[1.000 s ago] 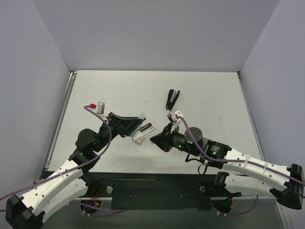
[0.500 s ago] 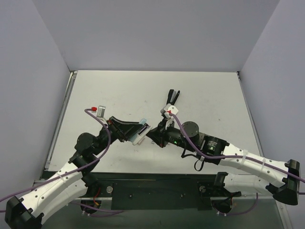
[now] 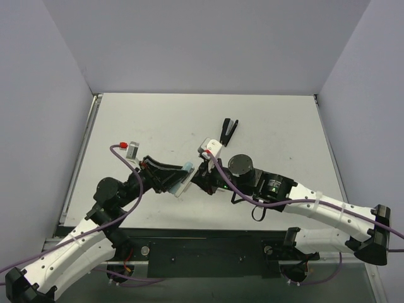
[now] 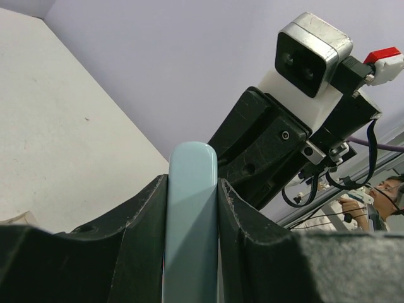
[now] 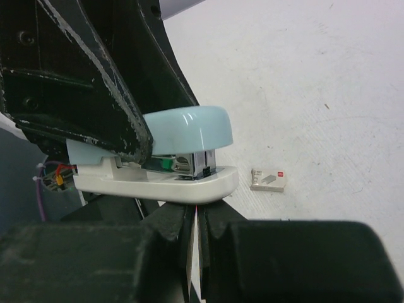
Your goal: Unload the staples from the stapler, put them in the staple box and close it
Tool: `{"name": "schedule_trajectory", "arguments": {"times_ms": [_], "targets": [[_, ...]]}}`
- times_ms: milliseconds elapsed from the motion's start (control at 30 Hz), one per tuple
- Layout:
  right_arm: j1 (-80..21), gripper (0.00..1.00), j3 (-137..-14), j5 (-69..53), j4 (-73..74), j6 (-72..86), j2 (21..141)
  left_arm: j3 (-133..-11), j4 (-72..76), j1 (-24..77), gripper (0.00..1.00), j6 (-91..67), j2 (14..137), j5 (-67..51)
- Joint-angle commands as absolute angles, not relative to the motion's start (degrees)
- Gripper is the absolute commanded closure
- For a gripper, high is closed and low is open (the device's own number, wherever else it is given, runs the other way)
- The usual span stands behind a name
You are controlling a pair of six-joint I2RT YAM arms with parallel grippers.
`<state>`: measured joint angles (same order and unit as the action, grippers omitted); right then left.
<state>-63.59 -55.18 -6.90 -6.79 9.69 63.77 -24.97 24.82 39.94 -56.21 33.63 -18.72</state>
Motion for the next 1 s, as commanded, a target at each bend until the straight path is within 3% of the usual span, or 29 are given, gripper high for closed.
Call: {"name": "schedule_trajectory", "arguments": {"times_ms": [0, 633, 967], "targets": [[-63.4, 1.0, -62.4, -6.4, -16.1, 6.4, 66.0, -27.5, 20.7, 42.4, 1.0, -55.6, 35.9, -36.8], [-60.3, 1.0, -69.4, -14.9, -5.6, 1.3, 66.3, -35.1, 1.8, 44.8, 1.0, -40.4, 42.1, -44.6], [-59.7, 1.0, -67.2, -13.9, -5.8, 1.6, 65.0, -37.4, -3.1, 44.9, 1.0, -37.4, 40.6, -35.5]]}}
